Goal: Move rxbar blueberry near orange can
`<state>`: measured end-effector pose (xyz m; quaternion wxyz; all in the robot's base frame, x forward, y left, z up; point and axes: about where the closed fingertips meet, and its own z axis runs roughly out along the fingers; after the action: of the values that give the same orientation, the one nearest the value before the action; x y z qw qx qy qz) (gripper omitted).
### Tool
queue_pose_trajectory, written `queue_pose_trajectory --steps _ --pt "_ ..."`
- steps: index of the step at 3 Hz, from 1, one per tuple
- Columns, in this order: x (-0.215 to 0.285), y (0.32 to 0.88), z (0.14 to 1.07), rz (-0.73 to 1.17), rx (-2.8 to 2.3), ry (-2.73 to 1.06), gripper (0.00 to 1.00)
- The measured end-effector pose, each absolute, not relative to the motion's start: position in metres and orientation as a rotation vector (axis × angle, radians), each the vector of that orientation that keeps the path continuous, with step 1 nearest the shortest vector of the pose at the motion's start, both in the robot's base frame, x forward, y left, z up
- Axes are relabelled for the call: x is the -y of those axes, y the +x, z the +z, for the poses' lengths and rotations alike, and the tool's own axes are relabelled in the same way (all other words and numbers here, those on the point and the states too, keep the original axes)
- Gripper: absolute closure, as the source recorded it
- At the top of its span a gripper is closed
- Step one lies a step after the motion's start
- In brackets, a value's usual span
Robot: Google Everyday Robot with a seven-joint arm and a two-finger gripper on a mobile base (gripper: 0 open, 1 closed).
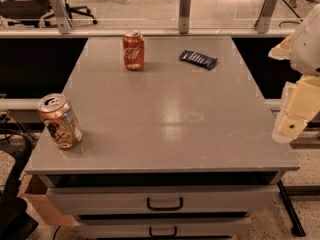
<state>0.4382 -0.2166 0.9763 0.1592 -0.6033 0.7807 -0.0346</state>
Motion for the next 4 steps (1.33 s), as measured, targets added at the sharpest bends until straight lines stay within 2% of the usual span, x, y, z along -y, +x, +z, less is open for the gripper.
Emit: queue_pose_trajectory --steps 1,2,4 --pt "0.217 0.438 0.976 -0.099 -2.231 -1.724 0.00" --pt "0.218 0.467 0.956 -0.047 -2.222 -1.613 0.00" --pt "0.263 0.565 0.902 0.125 -2.129 -1.175 0.00"
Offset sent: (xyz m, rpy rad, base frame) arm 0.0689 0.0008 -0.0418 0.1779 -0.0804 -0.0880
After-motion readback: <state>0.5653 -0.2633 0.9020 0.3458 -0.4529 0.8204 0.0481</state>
